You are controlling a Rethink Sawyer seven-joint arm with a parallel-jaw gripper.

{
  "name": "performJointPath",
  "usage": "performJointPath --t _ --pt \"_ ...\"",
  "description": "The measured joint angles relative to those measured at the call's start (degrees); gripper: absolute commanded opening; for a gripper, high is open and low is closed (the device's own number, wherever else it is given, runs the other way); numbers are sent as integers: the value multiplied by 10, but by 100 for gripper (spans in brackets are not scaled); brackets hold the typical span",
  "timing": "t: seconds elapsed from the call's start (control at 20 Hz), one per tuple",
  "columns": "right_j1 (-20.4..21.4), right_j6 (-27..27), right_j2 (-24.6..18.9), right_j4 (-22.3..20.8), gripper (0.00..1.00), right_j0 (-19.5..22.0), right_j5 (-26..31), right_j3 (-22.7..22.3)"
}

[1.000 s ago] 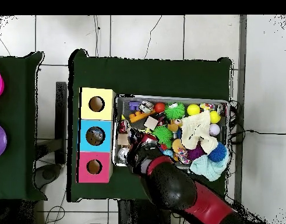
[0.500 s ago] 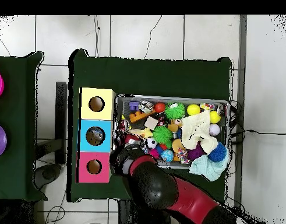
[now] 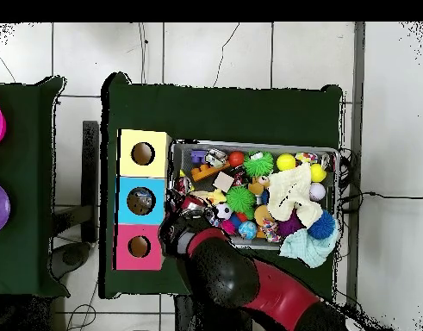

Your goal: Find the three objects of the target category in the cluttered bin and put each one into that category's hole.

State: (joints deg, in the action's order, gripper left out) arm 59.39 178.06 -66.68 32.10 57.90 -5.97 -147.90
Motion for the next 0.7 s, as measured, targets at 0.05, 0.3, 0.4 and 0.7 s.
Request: performJointPath --t 0.05,0.3,0.4,0.7 --pt "-1 2 0 0 0 0 -2 0" --pt "-6 9 0 0 0 -3 -24 1" --pt "-12 10 1 -1 0 -7 -38 2" --pt "-43 10 20 -1 0 -50 -100 7"
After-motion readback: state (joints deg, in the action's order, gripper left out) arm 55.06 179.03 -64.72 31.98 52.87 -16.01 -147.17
